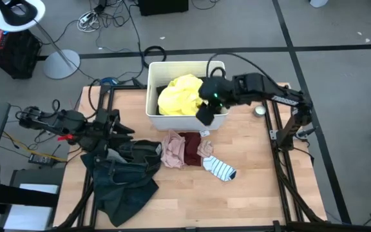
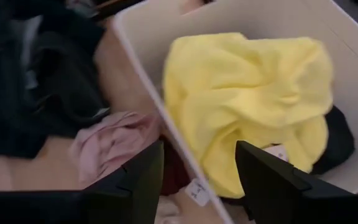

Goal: Sort clothes
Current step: Put the dark blue jeans into the white bin

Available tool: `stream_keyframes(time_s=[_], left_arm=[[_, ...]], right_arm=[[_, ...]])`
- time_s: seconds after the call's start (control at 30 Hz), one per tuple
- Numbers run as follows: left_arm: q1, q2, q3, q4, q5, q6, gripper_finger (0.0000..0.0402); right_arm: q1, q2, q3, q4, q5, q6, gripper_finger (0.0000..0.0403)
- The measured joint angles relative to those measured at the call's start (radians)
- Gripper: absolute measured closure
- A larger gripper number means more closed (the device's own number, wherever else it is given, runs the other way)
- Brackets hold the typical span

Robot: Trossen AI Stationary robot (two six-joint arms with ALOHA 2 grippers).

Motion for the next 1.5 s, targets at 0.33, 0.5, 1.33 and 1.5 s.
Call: stream_keyframes(time_s=[0.33,0.5,1.33,1.5], left_arm=[[-0.002,0.134,0.12,-0.067,-0.101,-0.073,0.027],[-0.029,0.222,0.171,-0.066,-0.181,-0.092,0.027],[-0.183,0.518,0.455,-0.522,-0.391,-0.463,0.027],[-0.183,0.558,0.532,-0.792,-0.358,-0.553,0.027]], right_arm=[[0.226,-0.039,0.0,-0.13,0.117,0.005,0.0207],[0.344,-0.041,-0.033,-0.196,0.211,0.035,0.0212],[0.553,-0.519,-1.1,0.499,0.026,0.364,0.0235],[0.569,-0.546,-1.198,0.666,0.025,0.41,0.0235]])
